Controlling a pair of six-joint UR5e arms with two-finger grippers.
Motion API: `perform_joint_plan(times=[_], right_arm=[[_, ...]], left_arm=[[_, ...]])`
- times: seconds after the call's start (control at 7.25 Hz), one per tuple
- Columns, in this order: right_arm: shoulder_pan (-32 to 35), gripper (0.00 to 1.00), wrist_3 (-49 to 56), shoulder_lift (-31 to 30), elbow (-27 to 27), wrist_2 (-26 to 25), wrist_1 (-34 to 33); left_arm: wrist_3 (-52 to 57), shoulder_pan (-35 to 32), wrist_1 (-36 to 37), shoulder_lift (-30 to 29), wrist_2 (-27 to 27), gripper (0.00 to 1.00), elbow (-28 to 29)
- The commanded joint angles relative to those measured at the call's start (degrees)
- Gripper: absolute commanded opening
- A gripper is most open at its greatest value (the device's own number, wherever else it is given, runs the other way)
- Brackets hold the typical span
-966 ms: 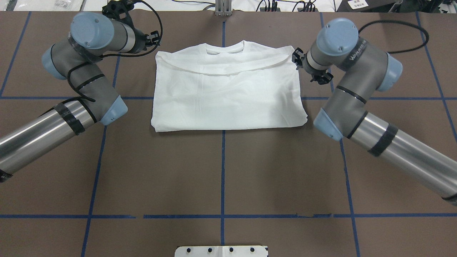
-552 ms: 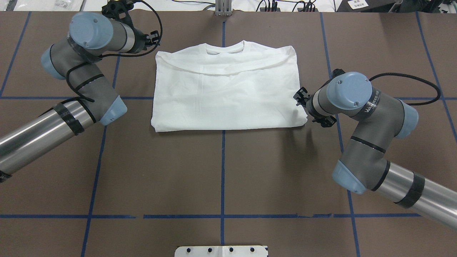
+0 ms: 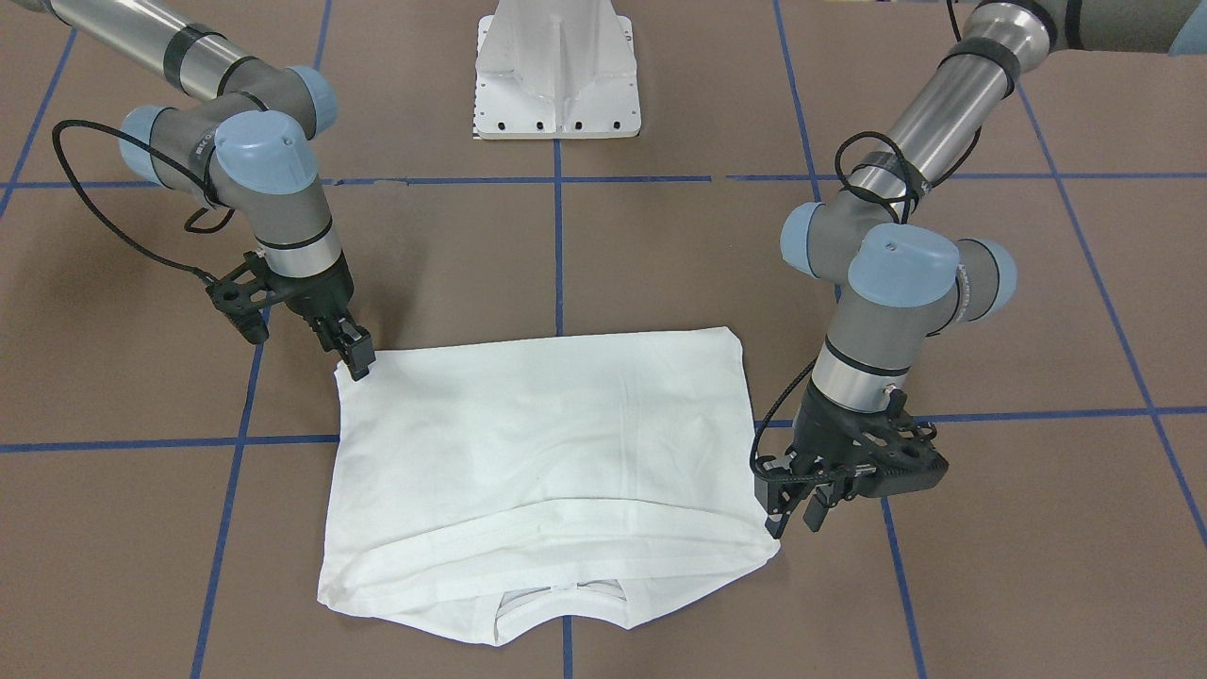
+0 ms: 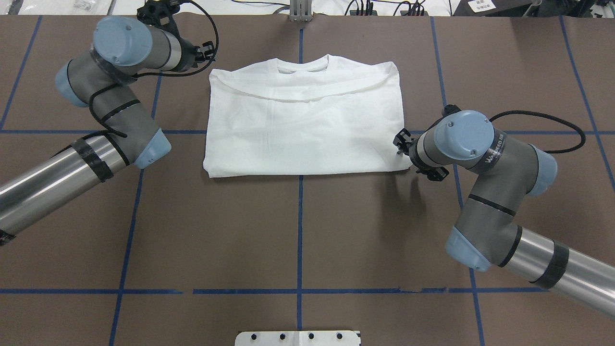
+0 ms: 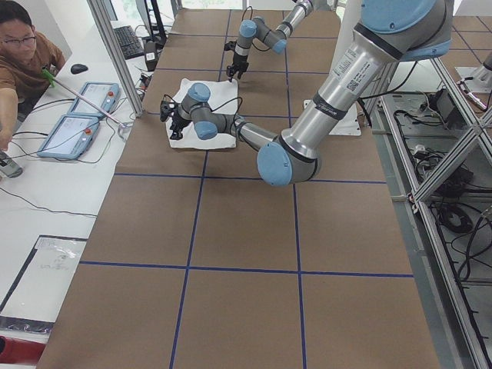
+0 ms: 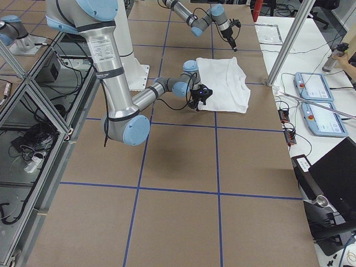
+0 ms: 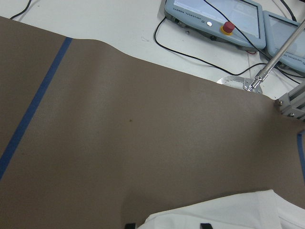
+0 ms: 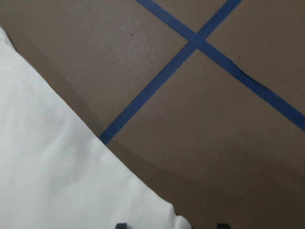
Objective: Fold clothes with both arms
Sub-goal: 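Lower the right gripper to the folded shirt corner nearest it and grasp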
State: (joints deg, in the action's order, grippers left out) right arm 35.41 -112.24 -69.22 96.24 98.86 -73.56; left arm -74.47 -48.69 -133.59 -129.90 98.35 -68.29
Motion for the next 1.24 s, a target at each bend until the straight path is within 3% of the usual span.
perform_joint_plan(times=[0.0,0.14,0.55,0.83,1.1], right_arm=[[-0.1,0.38,-1.0,0.6,-0.8,0.0,0.0],[0.0,0.00,-1.3,0.6,-0.5,0.1,0.0],[0.5,0.00,-0.9,0.1,2.3,0.7,-0.1],[0.0,0.00,-1.1,-9.4,16.4,3.9,-2.6],[-5.0,0.00,-1.1,-20.6,29.5,9.7,-4.8]], left_arm=[[0.0,0.0,0.2,0.1,0.0,0.54,-0.1],[-0.1,0.0,0.2,0.1,0.0,0.54,-0.2],[-0.1,0.0,0.4,0.5,0.1,0.54,-1.1],[-0.1,0.0,0.6,0.6,0.3,0.54,-2.6],[-0.8,0.2,0.8,4.7,7.3,0.54,-11.5]])
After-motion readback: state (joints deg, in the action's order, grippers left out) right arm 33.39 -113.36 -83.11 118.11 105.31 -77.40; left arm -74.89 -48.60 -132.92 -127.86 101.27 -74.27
